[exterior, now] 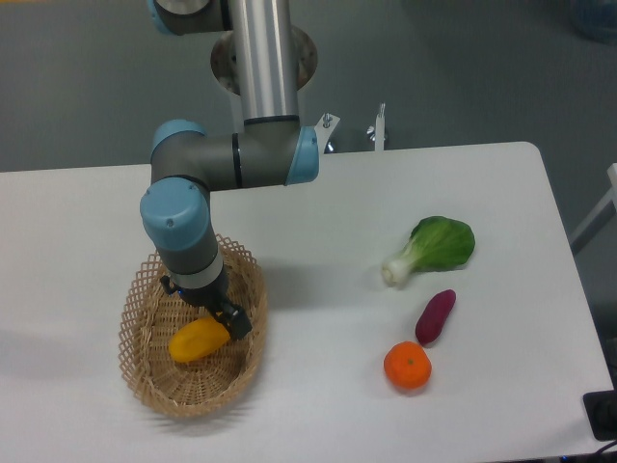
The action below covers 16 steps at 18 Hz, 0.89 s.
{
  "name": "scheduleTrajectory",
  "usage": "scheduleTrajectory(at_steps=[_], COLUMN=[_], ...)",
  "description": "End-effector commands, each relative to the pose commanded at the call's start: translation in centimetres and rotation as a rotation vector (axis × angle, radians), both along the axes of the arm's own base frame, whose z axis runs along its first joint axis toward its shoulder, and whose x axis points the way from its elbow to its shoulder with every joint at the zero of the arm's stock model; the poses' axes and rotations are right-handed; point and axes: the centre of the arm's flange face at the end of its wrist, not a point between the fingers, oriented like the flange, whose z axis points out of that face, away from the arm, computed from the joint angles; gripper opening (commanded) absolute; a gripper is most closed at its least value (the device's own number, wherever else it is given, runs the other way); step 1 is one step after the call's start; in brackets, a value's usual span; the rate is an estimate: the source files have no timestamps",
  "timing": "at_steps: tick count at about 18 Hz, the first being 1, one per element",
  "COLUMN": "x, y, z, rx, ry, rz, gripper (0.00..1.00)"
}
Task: Pick up the mango from the basket
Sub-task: 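Lower the gripper onto the yellow mango and close on it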
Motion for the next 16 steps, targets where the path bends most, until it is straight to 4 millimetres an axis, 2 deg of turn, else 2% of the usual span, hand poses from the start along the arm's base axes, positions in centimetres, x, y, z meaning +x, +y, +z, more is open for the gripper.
scheduleTrajectory(at_steps=[6, 7, 9, 10, 11, 16], x=[0.77, 0.73, 0.75, 0.76, 0.74, 0.76], y=[0.31, 0.35, 0.35, 0.33, 0.37, 0.36], z=[-0.64, -0.57, -0.48, -0.4, -0.25, -0.06], rx=[-0.015, -0.014, -0.011, -0.011, -0.009, -0.005], ry=[0.024, 0.025, 0.024, 0.024, 0.026, 0.026], rz=[0.002, 0.01, 0.014, 0.014, 0.014, 0.011], gripper=[1.0, 0.95, 0.64, 0.55, 0.51, 0.5])
